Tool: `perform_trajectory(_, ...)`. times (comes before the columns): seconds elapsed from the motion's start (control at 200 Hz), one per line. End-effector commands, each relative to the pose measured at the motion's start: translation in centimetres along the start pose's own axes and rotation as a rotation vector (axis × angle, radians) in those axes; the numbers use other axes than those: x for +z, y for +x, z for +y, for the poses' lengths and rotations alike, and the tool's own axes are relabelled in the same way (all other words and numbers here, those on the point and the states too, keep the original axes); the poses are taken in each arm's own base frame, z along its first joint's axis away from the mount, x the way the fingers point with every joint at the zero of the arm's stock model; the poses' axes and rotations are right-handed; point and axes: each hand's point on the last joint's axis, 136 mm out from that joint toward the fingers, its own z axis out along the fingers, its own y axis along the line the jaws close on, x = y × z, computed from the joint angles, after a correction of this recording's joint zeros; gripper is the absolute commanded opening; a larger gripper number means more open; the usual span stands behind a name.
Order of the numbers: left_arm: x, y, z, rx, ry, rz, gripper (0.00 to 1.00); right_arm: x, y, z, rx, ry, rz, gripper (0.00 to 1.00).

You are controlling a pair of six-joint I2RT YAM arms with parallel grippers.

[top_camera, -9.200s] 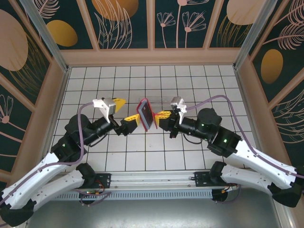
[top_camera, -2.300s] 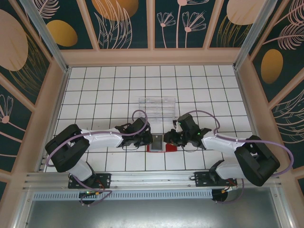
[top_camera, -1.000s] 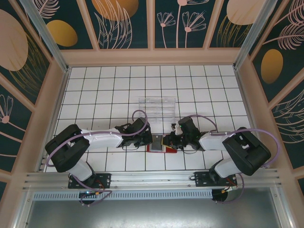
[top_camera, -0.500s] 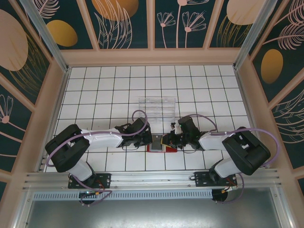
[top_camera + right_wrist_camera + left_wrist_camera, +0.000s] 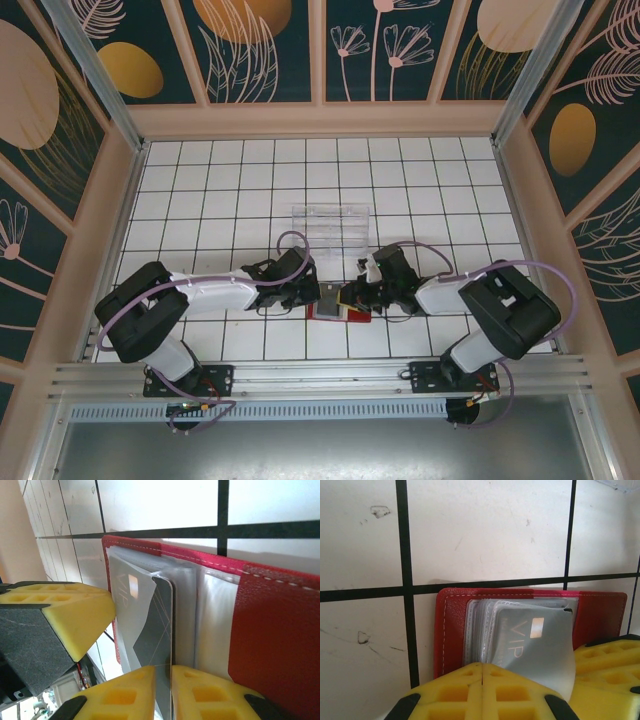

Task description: Take the credit cards out of the card holder

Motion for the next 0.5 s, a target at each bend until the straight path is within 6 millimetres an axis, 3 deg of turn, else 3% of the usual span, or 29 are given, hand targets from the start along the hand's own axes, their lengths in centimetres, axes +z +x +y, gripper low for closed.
perform_trajectory(0.0, 0.7, 1.9, 1.8, -0.004, -0.047, 0.065, 0.06, 0.6, -0.1, 1.5, -0.037, -0.047, 0.01, 0.18)
perform_trajectory(0.22, 0.6, 1.9, 1.9, -0.005, -0.05, 0.06, 0.06, -0.3, -0.3, 2.9, -0.058, -0.114, -0.034, 0.1)
perform_trajectory(0.49, 0.5, 1.8, 1.5, -0.002, -0.032, 0.061, 0.06, -1.1, -0.6, 3.8, -0.091, -0.139, -0.071, 0.08)
